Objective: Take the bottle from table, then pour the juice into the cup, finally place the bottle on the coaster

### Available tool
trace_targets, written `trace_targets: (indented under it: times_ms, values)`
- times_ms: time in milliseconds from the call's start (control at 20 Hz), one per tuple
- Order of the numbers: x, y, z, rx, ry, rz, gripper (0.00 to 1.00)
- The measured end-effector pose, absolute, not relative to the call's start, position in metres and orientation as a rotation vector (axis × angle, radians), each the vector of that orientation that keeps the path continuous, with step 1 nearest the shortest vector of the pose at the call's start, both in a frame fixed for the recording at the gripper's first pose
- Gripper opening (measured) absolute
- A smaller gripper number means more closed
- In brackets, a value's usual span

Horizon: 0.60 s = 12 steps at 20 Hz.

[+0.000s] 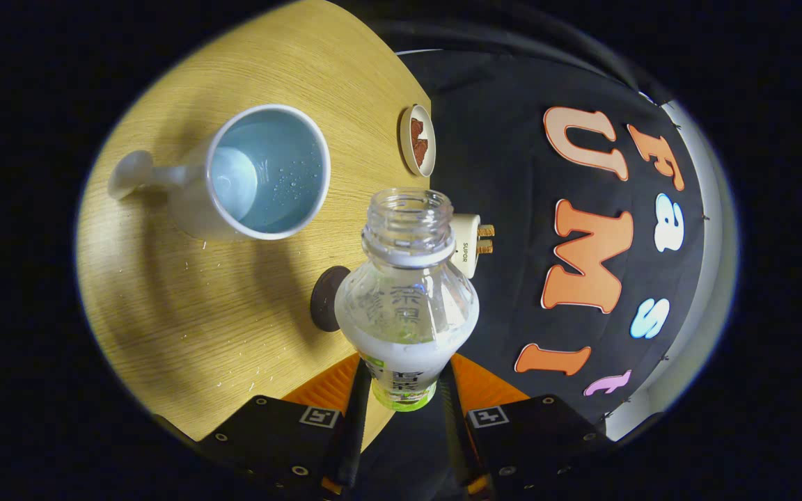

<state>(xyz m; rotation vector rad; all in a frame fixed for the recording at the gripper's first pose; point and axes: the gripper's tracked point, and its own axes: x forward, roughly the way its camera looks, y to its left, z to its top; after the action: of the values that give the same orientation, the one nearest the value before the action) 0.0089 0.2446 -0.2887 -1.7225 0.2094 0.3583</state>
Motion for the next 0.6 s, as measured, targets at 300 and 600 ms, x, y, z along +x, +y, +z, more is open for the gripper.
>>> trace_targets:
  times_ms: [300,600]
  values:
    - [0.018,0.251,-0.285,-1.798,0.177,0.378,0.53]
    - [0.021,0.252,-0.286,-1.861,0.156,0.398,0.52]
